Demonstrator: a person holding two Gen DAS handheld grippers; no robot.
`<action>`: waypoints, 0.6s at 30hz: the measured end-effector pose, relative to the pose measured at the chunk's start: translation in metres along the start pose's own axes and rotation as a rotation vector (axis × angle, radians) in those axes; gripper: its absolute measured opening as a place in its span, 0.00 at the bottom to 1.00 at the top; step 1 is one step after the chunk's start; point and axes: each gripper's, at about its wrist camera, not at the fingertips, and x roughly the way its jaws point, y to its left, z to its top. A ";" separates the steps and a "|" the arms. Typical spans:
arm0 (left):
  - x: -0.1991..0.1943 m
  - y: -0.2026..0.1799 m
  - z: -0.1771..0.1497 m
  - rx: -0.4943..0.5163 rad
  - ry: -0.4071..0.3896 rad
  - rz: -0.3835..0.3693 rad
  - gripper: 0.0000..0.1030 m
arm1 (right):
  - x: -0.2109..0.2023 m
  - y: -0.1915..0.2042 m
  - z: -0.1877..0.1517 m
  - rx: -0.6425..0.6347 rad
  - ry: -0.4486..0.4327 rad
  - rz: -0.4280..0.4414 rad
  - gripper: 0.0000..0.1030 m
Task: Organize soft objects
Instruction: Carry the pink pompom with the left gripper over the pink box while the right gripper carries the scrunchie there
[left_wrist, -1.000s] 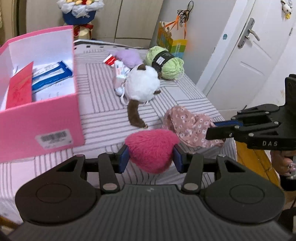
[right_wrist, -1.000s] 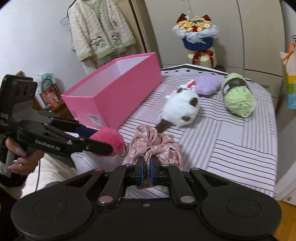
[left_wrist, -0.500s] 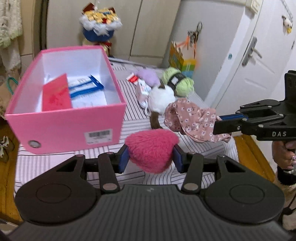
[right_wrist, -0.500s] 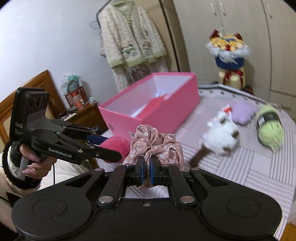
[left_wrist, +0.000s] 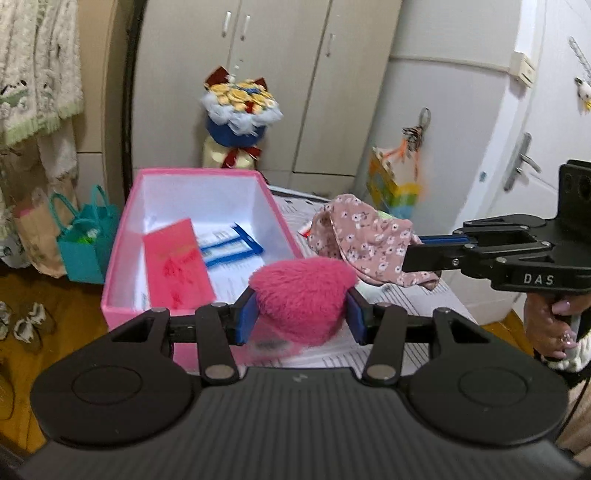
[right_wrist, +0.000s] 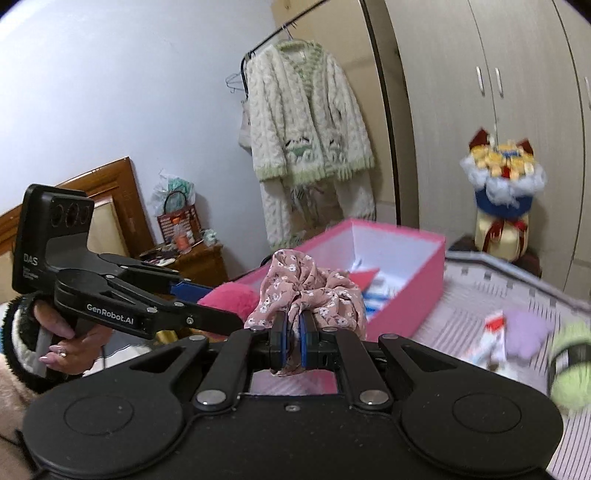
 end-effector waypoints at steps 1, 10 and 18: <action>0.004 0.005 0.005 -0.001 -0.002 0.009 0.47 | 0.005 0.000 0.003 -0.006 -0.007 -0.005 0.09; 0.075 0.052 0.051 0.024 0.111 0.048 0.48 | 0.077 -0.025 0.035 -0.059 0.024 -0.103 0.09; 0.140 0.105 0.071 -0.068 0.157 0.064 0.48 | 0.144 -0.051 0.043 -0.177 0.129 -0.151 0.09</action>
